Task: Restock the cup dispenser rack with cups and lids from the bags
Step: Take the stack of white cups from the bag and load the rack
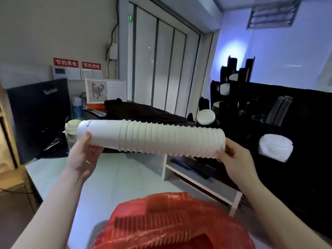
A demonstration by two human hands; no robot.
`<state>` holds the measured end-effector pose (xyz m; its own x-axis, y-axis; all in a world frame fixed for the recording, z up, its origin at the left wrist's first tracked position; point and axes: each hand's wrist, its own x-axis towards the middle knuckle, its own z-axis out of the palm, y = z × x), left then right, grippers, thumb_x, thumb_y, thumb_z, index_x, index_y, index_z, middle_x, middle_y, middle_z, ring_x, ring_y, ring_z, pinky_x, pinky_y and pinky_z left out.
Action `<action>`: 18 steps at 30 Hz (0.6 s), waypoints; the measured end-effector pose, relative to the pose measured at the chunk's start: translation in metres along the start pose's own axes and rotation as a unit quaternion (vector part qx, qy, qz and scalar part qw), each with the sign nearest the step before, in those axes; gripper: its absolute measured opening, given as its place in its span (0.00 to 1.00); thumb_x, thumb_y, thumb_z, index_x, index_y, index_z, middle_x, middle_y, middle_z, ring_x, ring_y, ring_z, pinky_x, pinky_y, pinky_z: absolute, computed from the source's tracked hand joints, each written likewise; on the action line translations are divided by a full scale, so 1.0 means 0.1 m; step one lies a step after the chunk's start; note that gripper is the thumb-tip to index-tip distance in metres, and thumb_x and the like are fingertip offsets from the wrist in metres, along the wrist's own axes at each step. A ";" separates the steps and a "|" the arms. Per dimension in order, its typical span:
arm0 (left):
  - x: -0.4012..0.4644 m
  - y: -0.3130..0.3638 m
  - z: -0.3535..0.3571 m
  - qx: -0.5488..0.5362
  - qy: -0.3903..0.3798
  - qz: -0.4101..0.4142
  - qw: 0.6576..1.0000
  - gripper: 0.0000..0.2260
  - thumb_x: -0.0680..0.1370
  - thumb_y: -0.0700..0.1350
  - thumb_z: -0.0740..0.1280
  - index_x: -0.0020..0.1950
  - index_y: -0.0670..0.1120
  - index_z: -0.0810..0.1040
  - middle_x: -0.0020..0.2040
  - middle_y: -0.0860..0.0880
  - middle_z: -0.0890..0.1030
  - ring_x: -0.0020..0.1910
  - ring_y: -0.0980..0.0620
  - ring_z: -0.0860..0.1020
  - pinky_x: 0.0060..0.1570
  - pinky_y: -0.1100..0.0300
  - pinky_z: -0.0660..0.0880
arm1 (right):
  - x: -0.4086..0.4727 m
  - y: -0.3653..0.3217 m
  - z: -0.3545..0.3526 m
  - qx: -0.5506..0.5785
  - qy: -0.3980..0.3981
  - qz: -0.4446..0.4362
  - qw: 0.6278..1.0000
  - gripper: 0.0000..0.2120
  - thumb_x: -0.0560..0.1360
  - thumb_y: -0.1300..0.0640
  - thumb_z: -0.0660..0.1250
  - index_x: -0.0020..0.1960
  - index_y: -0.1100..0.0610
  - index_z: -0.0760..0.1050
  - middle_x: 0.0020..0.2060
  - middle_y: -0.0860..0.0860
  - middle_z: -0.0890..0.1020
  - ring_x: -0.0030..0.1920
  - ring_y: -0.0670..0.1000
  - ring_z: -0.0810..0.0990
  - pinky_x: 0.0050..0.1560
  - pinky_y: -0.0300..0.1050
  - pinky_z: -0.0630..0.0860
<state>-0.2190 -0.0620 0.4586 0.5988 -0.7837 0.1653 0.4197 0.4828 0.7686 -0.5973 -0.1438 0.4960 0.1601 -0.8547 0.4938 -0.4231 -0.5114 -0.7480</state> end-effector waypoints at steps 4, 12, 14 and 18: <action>0.32 0.14 0.11 -0.026 -0.009 -0.012 1.000 0.22 0.79 0.55 0.60 0.71 0.47 0.70 0.57 0.51 0.80 0.55 0.56 0.78 0.66 0.52 0.65 | 0.05 -0.16 0.06 0.014 0.007 -0.034 0.999 0.18 0.75 0.64 0.66 0.52 0.41 0.78 0.39 0.40 0.83 0.41 0.41 0.80 0.43 0.43 0.78; 0.85 0.41 0.44 -0.103 -0.079 0.004 0.992 0.19 0.80 0.57 0.57 0.64 0.47 0.73 0.61 0.47 0.79 0.59 0.50 0.77 0.56 0.49 0.73 | 0.45 -0.51 0.14 -0.009 0.066 -0.106 0.992 0.16 0.73 0.62 0.68 0.49 0.40 0.78 0.39 0.42 0.83 0.39 0.42 0.81 0.42 0.43 0.79; 0.93 0.46 0.56 -0.114 -0.103 -0.009 0.988 0.24 0.80 0.58 0.57 0.71 0.45 0.68 0.65 0.45 0.76 0.61 0.48 0.77 0.56 0.47 0.75 | 0.60 -0.56 0.13 -0.011 0.098 -0.109 0.989 0.15 0.74 0.61 0.68 0.49 0.40 0.78 0.40 0.41 0.83 0.41 0.42 0.81 0.44 0.45 0.79; 1.04 0.54 0.78 -0.116 -0.144 -0.025 0.982 0.28 0.76 0.56 0.61 0.72 0.44 0.66 0.66 0.43 0.76 0.63 0.44 0.76 0.55 0.48 0.78 | 0.91 -0.66 0.11 -0.020 0.158 -0.109 0.981 0.23 0.73 0.61 0.68 0.47 0.29 0.74 0.41 0.34 0.81 0.43 0.37 0.80 0.43 0.39 0.73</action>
<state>-0.1870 -0.1484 0.5651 0.3689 -0.8710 0.3244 0.6089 0.4901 0.6237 -0.5454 -0.1885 0.5852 -0.0312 -0.6511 0.7584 -0.4450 -0.6703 -0.5938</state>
